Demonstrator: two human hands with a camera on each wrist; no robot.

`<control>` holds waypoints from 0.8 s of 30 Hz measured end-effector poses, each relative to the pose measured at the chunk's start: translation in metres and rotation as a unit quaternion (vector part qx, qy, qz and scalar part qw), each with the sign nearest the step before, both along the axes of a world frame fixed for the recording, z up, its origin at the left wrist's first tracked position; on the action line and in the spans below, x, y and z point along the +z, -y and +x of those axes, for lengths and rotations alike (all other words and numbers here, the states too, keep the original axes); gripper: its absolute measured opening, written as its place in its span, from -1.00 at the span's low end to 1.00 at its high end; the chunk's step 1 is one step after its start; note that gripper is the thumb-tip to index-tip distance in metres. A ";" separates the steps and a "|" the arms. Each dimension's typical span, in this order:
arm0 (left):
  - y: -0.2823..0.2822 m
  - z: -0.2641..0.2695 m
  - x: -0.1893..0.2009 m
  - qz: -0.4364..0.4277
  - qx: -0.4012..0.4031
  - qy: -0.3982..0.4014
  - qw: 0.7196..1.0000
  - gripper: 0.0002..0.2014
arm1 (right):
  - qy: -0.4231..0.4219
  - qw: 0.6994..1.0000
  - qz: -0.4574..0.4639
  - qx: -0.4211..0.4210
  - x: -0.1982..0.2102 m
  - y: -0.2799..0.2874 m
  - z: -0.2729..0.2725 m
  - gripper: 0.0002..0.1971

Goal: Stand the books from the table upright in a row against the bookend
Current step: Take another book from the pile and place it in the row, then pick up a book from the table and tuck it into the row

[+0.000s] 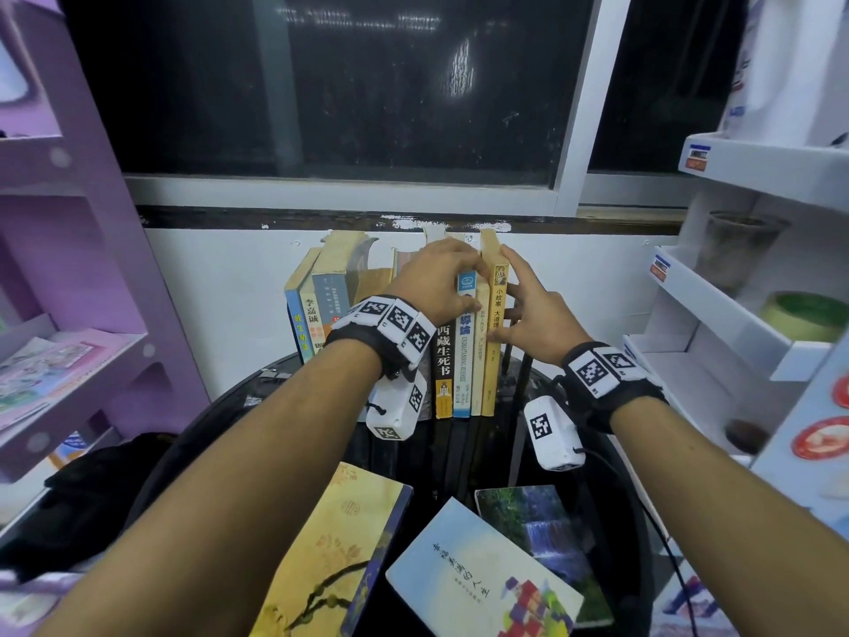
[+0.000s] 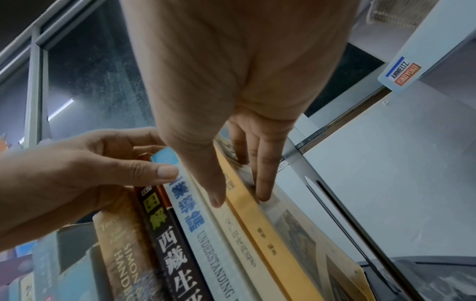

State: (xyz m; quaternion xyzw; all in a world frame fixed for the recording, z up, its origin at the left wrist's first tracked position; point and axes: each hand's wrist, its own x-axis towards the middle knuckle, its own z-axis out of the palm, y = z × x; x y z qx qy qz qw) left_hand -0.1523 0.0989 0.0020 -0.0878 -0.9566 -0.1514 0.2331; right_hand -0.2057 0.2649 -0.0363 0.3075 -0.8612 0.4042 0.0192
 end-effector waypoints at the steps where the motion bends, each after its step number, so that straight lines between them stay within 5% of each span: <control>1: -0.001 0.003 0.000 0.002 0.000 0.004 1.000 -0.61 | 0.004 1.000 -0.001 -0.002 0.001 -0.002 0.003 0.09; 9: -0.008 0.043 -0.002 -0.008 0.001 -0.006 1.000 -0.50 | 0.011 1.000 -0.007 -0.002 0.005 -0.014 0.040 -0.06; 14: -0.014 0.072 -0.011 -0.037 0.004 -0.032 0.999 -0.53 | 0.032 0.997 0.064 -0.018 0.000 -0.022 0.067 -0.18; 24: -0.023 0.121 -0.068 0.044 0.009 0.152 0.987 -0.52 | 0.092 0.959 0.269 0.009 -0.027 -0.029 0.115 -0.33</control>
